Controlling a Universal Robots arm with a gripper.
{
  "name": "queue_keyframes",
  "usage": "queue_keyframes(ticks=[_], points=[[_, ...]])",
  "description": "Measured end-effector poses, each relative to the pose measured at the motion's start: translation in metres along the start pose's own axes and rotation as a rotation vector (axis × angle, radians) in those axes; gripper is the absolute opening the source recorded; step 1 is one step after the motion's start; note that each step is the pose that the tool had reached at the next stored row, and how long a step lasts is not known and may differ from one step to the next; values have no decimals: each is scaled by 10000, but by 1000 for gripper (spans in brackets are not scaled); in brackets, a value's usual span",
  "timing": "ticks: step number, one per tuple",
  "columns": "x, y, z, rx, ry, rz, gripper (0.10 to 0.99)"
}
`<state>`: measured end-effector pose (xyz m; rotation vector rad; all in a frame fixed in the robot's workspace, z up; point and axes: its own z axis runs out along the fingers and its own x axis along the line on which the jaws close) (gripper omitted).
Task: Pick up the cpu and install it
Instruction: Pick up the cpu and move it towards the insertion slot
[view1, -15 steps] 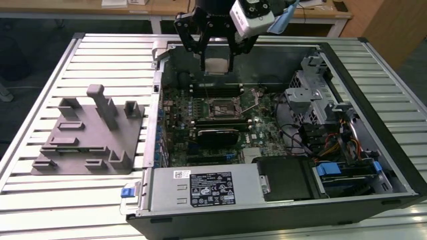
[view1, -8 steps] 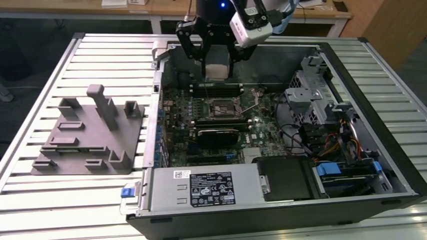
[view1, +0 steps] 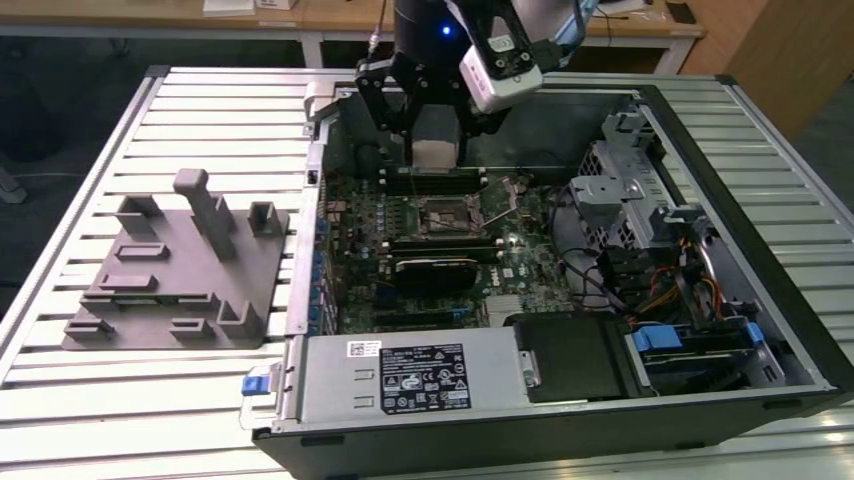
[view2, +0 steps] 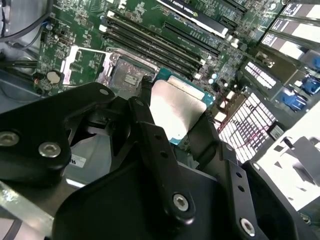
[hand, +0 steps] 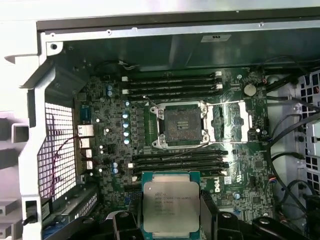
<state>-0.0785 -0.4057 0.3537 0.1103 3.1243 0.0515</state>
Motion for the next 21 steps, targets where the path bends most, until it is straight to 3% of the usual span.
queue_keyframes(ticks=[21], points=[[-53, -8, 357, 175, 57, 0, 541]])
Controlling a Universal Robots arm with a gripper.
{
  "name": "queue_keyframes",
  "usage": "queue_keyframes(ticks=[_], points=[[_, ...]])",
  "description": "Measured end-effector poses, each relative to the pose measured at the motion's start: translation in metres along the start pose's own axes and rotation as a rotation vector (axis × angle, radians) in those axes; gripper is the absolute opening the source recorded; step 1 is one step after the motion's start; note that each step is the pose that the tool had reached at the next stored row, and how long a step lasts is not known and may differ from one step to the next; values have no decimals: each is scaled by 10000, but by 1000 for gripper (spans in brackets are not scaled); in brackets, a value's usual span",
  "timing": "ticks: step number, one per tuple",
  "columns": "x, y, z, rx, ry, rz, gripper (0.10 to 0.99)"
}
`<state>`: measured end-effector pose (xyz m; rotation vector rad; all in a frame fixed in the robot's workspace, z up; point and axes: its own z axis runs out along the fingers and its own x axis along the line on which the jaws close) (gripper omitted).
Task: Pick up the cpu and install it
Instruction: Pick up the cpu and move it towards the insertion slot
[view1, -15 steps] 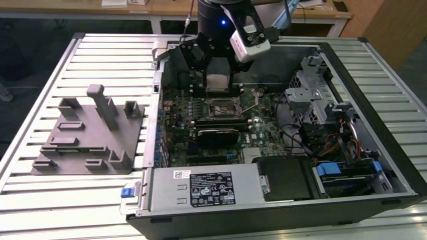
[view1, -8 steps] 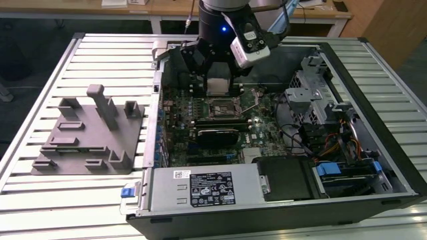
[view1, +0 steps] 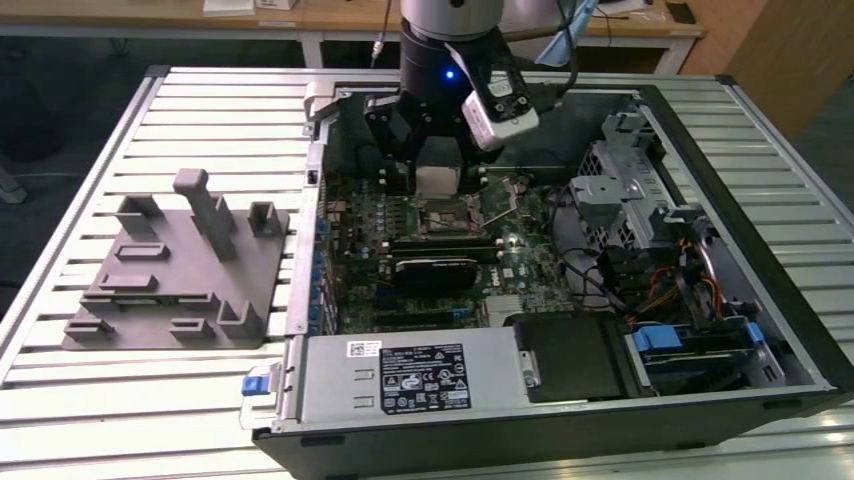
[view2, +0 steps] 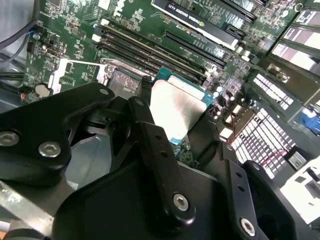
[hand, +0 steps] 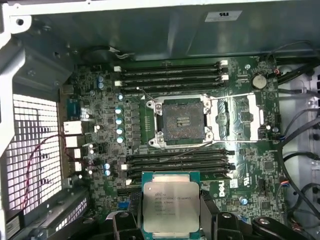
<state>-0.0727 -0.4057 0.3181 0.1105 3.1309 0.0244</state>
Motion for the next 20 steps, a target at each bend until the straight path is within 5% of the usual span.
queue_keyframes(ticks=[11, 20], points=[[-36, 3, 185, 61, 46, -1, 541], [-173, 54, 254, 65, 98, 0, 541]])
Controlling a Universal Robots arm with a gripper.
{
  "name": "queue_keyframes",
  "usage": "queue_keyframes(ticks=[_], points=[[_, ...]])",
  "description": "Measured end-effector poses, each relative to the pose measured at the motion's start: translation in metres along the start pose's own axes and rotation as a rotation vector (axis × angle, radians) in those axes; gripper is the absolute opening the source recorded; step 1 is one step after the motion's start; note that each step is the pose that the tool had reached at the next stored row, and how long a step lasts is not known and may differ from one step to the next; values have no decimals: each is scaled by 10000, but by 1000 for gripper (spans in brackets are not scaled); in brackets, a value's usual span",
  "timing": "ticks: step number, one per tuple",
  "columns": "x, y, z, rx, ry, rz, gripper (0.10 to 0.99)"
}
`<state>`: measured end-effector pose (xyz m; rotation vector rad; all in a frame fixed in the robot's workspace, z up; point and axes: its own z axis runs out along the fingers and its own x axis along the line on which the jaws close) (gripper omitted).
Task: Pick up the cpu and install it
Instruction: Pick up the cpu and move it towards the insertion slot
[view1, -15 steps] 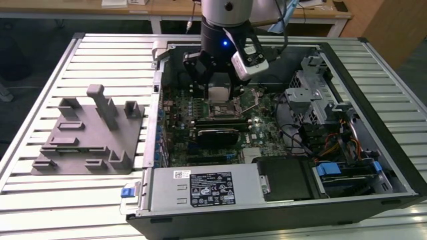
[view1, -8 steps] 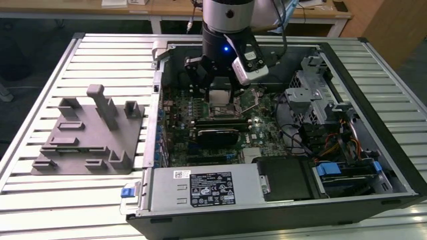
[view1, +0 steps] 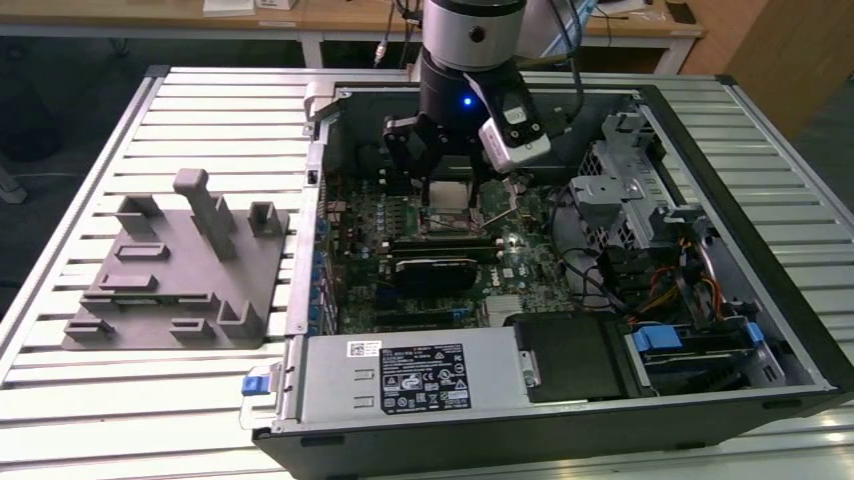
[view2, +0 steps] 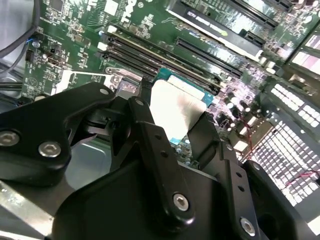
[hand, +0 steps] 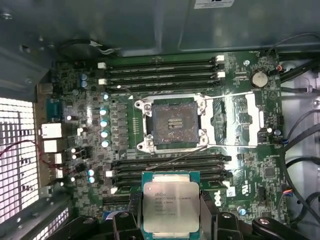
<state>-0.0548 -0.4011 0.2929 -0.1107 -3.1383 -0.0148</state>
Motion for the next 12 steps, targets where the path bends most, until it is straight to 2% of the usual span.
queue_keyframes(ticks=[12], points=[[2, 87, 103, 0, 0, 0, 541]])
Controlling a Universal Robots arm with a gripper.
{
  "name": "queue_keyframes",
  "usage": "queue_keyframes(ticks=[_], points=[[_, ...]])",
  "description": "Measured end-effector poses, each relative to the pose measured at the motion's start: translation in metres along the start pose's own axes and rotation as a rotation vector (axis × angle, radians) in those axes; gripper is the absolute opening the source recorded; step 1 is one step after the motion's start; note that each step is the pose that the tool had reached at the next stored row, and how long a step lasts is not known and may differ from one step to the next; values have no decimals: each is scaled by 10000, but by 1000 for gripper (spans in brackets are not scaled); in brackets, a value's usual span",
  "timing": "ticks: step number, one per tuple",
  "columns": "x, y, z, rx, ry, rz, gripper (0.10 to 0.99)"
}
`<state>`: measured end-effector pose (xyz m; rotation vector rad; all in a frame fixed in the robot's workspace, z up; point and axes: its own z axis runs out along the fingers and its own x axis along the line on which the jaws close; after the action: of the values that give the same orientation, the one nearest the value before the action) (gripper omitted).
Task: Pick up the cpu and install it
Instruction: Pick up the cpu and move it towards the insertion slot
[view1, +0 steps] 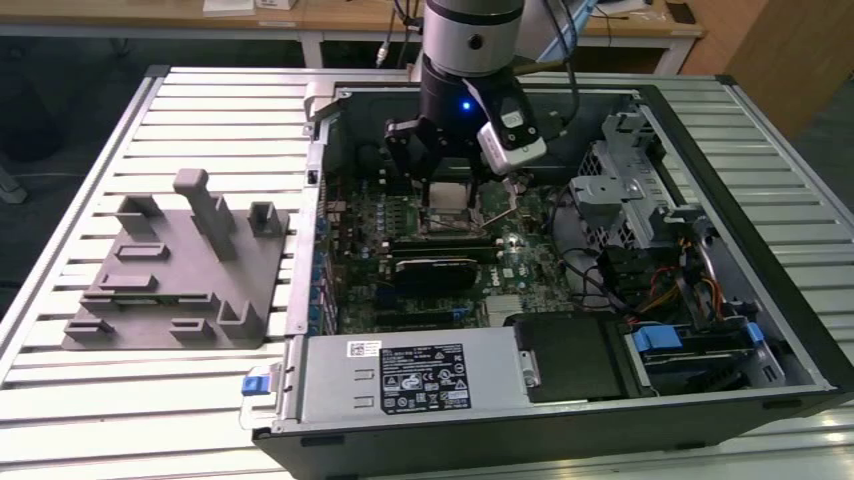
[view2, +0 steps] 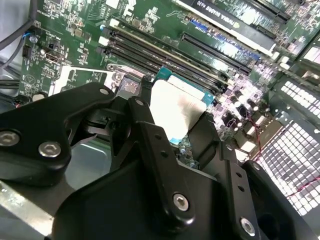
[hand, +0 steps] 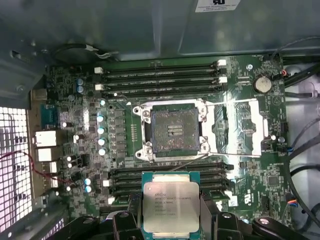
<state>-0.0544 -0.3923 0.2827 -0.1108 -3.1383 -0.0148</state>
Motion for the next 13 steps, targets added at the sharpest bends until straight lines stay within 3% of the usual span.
queue_keyframes(ticks=[13], points=[[2, 120, 100, 1, 0, -2, 541]])
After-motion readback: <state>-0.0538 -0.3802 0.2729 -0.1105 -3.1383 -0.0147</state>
